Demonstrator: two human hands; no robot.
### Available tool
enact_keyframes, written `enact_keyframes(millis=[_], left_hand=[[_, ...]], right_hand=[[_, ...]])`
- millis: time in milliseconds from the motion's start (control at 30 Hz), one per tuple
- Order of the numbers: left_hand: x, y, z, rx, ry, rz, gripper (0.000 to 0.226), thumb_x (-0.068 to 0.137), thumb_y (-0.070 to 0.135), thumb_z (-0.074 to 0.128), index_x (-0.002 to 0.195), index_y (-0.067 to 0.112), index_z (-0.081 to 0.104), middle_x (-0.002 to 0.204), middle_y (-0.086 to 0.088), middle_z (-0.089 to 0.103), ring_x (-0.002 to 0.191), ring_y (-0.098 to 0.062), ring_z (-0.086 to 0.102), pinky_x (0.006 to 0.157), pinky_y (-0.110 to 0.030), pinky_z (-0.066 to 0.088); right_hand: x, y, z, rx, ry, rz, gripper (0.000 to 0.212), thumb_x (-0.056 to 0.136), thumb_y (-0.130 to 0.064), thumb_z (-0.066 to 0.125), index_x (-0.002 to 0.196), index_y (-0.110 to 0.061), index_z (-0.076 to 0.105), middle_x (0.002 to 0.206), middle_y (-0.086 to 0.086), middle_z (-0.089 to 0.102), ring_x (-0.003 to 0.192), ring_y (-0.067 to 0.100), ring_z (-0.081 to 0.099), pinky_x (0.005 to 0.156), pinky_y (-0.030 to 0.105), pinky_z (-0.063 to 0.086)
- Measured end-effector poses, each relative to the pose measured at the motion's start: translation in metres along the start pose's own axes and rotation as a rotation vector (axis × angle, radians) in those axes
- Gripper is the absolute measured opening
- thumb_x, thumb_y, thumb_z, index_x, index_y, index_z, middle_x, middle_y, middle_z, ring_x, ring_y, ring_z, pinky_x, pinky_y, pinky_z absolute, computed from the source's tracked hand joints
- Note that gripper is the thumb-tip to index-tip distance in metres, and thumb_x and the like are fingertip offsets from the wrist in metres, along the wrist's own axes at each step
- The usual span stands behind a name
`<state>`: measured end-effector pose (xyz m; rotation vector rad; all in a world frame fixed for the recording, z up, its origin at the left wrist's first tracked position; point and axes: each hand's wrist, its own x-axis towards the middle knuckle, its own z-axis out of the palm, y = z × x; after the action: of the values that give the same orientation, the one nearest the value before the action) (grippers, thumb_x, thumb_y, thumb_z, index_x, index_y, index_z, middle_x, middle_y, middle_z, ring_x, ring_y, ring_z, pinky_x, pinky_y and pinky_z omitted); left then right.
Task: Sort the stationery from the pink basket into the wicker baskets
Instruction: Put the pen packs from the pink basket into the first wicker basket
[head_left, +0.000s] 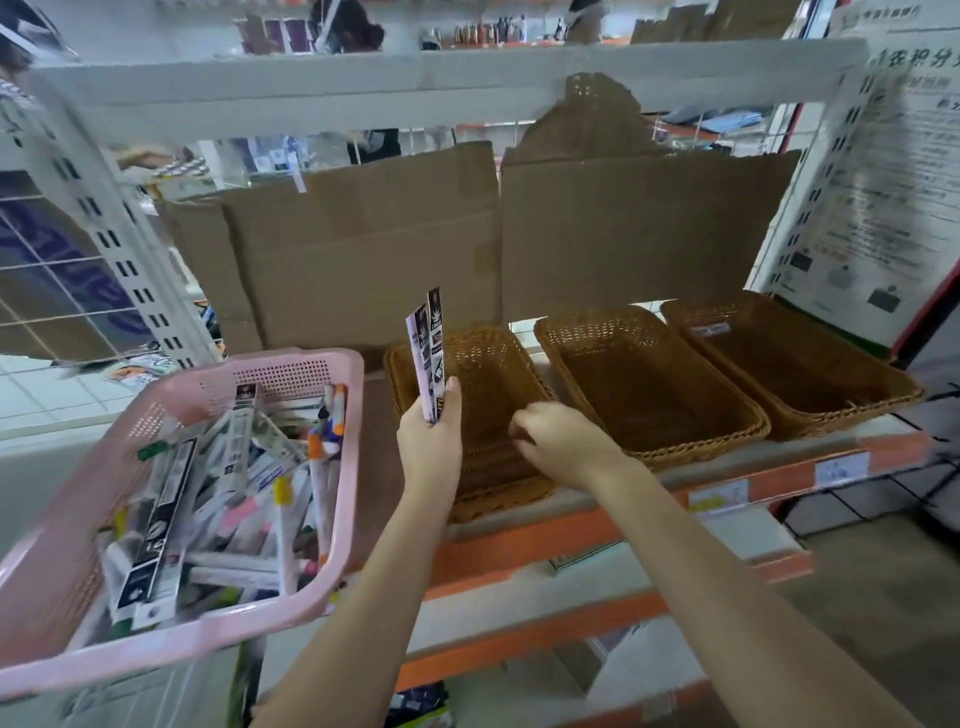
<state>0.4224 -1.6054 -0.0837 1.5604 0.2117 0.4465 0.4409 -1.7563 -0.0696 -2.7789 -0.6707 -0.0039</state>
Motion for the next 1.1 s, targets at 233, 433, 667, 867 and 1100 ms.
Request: enact_keyframes(millis=[233, 433, 667, 867, 1100], left_hand=[[0.006, -0.006, -0.001, 0.029, -0.043, -0.040, 0.043, 0.087, 0.044, 0.057, 0.048, 0.034, 0.043, 0.045, 0.011, 0.031, 0.047, -0.009, 0.025, 0.048, -0.030, 0.019], [0.009, -0.008, -0.004, 0.023, -0.019, -0.056, 0.046, 0.092, 0.036, 0.058, 0.047, 0.036, 0.047, 0.042, 0.012, 0.033, 0.043, -0.006, 0.029, 0.047, -0.028, 0.023], [0.008, -0.008, 0.000, -0.068, -0.032, -0.099, 0.047, 0.091, 0.031, 0.060, 0.051, 0.030, 0.038, 0.046, 0.011, 0.030, 0.040, -0.006, 0.026, 0.038, -0.019, 0.023], [0.006, -0.003, 0.001, -0.082, -0.016, -0.104, 0.041, 0.092, 0.024, 0.060, 0.061, 0.019, 0.033, 0.043, 0.010, 0.031, 0.038, -0.005, 0.029, 0.038, -0.017, 0.025], [0.003, -0.005, 0.003, -0.006, -0.098, -0.071, 0.044, 0.093, 0.021, 0.057, 0.051, 0.022, 0.044, 0.040, 0.005, 0.040, 0.037, -0.008, 0.037, 0.041, -0.020, 0.033]], right_hand=[[0.001, 0.005, 0.019, 0.032, -0.024, -0.001, 0.025, 0.096, -0.017, 0.044, 0.115, -0.010, 0.060, 0.113, 0.007, 0.058, 0.107, 0.023, 0.052, 0.088, 0.032, 0.042], [0.001, 0.004, 0.027, 0.049, -0.024, -0.075, 0.023, 0.097, -0.022, 0.044, 0.114, -0.016, 0.060, 0.111, 0.001, 0.057, 0.110, 0.018, 0.048, 0.091, 0.030, 0.042], [0.005, 0.009, 0.018, 0.088, -0.045, -0.153, 0.023, 0.097, -0.026, 0.048, 0.115, -0.019, 0.060, 0.112, -0.002, 0.057, 0.112, 0.015, 0.048, 0.093, 0.028, 0.041], [0.025, 0.001, -0.025, 0.266, 0.072, -0.184, 0.023, 0.093, -0.027, 0.057, 0.114, -0.021, 0.064, 0.112, -0.007, 0.062, 0.103, 0.006, 0.056, 0.089, 0.015, 0.042], [0.050, -0.043, -0.049, 0.733, 0.049, -0.138, 0.020, 0.081, -0.036, 0.071, 0.098, -0.033, 0.062, 0.098, -0.015, 0.066, 0.094, 0.001, 0.059, 0.080, 0.014, 0.044]])
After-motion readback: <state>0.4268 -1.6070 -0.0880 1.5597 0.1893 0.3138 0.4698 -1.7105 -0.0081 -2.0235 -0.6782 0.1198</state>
